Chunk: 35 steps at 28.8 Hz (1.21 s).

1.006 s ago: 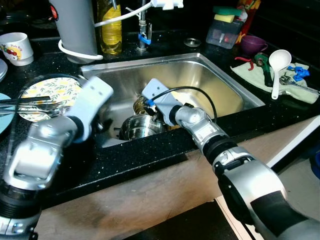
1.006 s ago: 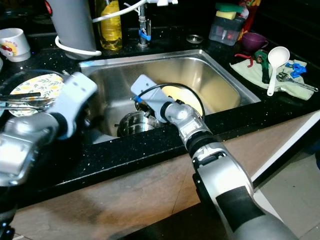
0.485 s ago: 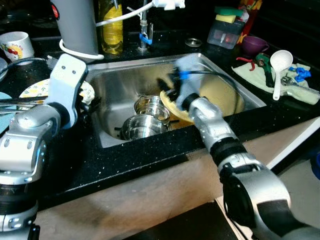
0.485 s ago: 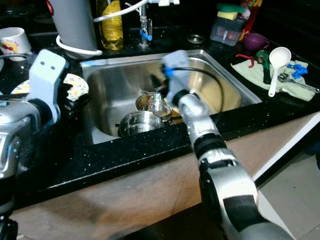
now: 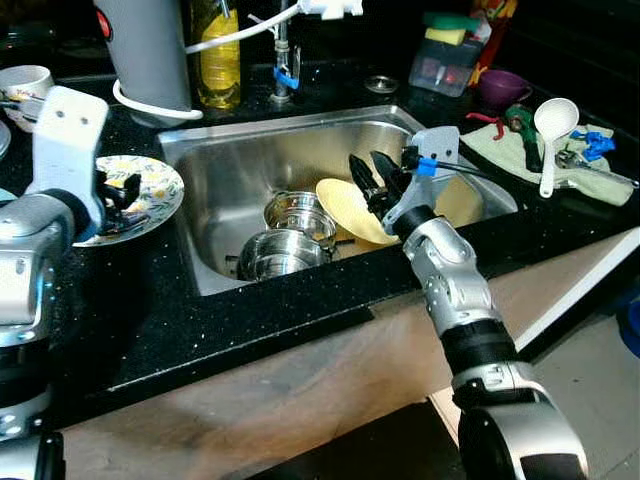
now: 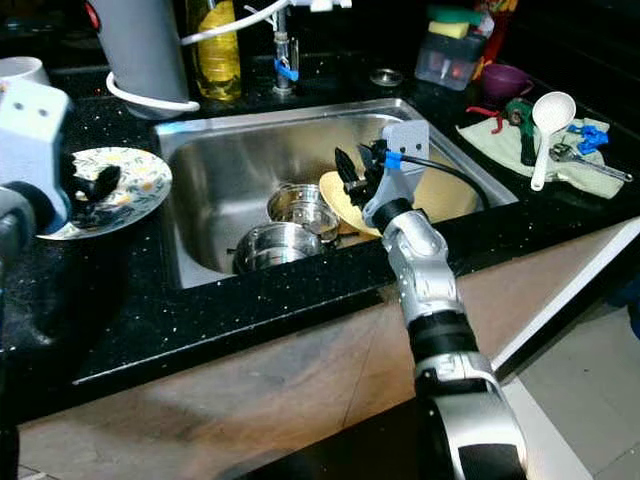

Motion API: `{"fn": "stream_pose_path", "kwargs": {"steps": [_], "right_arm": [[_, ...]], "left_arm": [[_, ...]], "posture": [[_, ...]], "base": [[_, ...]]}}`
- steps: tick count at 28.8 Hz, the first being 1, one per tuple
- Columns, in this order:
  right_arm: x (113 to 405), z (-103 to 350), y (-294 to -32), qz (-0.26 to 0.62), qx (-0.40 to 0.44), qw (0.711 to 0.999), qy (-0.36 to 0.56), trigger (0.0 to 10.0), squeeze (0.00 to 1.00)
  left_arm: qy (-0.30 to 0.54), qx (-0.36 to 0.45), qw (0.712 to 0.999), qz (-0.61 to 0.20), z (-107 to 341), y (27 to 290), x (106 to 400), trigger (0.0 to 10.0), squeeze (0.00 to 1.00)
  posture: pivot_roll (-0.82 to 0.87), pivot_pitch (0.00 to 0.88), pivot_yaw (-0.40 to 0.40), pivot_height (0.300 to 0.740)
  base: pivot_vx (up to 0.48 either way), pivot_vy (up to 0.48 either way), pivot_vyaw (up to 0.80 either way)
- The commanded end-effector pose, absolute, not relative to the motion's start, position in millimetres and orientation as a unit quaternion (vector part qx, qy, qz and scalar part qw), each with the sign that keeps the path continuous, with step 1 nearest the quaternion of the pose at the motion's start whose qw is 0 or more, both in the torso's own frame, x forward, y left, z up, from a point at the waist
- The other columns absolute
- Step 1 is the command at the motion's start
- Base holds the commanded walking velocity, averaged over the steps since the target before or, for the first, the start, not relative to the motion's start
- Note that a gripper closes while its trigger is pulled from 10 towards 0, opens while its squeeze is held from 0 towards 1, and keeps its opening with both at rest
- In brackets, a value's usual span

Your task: Kitchen organization

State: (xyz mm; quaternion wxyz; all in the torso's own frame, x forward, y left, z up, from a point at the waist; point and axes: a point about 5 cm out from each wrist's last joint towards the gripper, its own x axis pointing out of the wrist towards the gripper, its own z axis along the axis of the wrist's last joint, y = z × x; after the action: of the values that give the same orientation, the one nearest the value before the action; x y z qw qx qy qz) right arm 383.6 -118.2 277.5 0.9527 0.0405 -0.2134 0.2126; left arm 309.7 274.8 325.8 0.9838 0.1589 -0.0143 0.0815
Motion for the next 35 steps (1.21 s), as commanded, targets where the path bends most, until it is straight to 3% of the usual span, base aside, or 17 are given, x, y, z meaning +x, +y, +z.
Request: {"fn": "stream_pose_path", "kwargs": {"steps": [1,4,5,8,9,10,11,12,16,18,20,21,26,35], "right_arm": [[381.3,271.4,-122.2,0.202,0.058,0.956,-0.204,10.0,0.00],[377.1,269.0,-122.1,0.196,0.067,0.957,-0.203,10.0,0.00],[372.9,268.0,-122.0,0.195,0.069,0.958,-0.199,10.0,0.00],[369.4,267.2,-121.9,0.196,0.069,0.959,-0.193,10.0,0.00],[369.3,266.6,-121.7,0.199,0.069,0.959,-0.191,10.0,0.00],[368.7,266.3,-121.4,0.201,0.068,0.959,-0.188,10.0,0.00],[368.7,266.3,-121.4,0.201,0.068,0.959,-0.188,10.0,0.00],[368.5,266.1,-120.9,0.204,0.067,0.959,-0.186,10.0,0.00],[368.6,268.0,-116.9,0.218,0.062,0.957,-0.181,10.0,0.00],[368.0,269.0,-115.1,0.223,0.060,0.956,-0.179,10.0,0.00],[366.8,269.7,-113.5,0.229,0.057,0.956,-0.175,10.0,0.00],[366.5,269.7,-113.0,0.232,0.055,0.956,-0.173,10.0,0.00],[365.5,270.1,-112.3,0.236,0.052,0.956,-0.168,10.0,0.00],[364.1,270.6,-114.6,0.236,0.054,0.956,-0.166,10.0,0.00]], "left_arm": [[0.007,0.158,0.981,0.115,321.5,290.8,301.2,10.0,0.00],[0.024,0.161,0.975,0.149,320.6,306.1,289.9,10.0,0.00],[0.017,0.149,0.967,0.208,326.9,323.6,280.0,10.0,0.00],[-0.001,0.115,0.952,0.284,336.5,347.3,265.8,10.0,0.00],[0.000,0.100,0.949,0.300,337.6,355.3,260.2,10.0,0.21],[0.004,0.090,0.946,0.310,337.6,361.3,255.8,10.0,0.91],[0.004,0.090,0.946,0.310,337.6,361.3,255.8,10.0,0.91],[0.011,0.088,0.945,0.315,336.3,366.9,251.5,10.0,1.00],[0.035,0.092,0.946,0.310,329.7,382.0,242.5,10.0,1.00],[0.046,0.125,0.946,0.296,328.2,385.0,241.2,10.0,1.00],[0.072,0.208,0.946,0.239,326.6,380.2,242.7,10.0,1.00],[0.098,0.276,0.936,0.197,326.3,373.6,243.8,10.0,0.00],[0.179,0.441,0.869,0.135,329.4,366.5,239.7,10.0,0.00],[0.257,0.489,0.830,0.072,339.3,349.3,229.1,10.0,0.00]], "posture": [[0.03,0.183,-0.024,0.740],[0.03,0.182,-0.014,0.740],[0.04,0.184,-0.012,0.740],[0.04,0.183,-0.014,0.740],[0.05,0.182,-0.024,0.740],[0.05,0.182,-0.024,0.740],[0.05,0.182,-0.024,0.740],[0.05,0.183,-0.029,0.740],[0.05,0.184,-0.033,0.740],[0.05,0.186,-0.039,0.740],[0.05,0.187,-0.045,0.740],[0.05,0.189,-0.049,0.740],[0.05,0.188,-0.049,0.740],[0.04,0.181,-0.047,0.740]], "base": [[0.000,0.000,0.00],[0.000,0.000,0.00],[0.000,0.000,0.00],[0.000,0.000,0.00],[0.000,0.000,0.00],[0.000,0.000,0.00],[0.000,0.000,0.00],[0.000,0.000,0.00],[0.000,0.000,0.00],[0.000,0.000,0.00],[0.000,0.000,0.00],[0.000,0.000,0.00],[0.000,0.000,0.00],[0.000,0.000,0.00]]}}
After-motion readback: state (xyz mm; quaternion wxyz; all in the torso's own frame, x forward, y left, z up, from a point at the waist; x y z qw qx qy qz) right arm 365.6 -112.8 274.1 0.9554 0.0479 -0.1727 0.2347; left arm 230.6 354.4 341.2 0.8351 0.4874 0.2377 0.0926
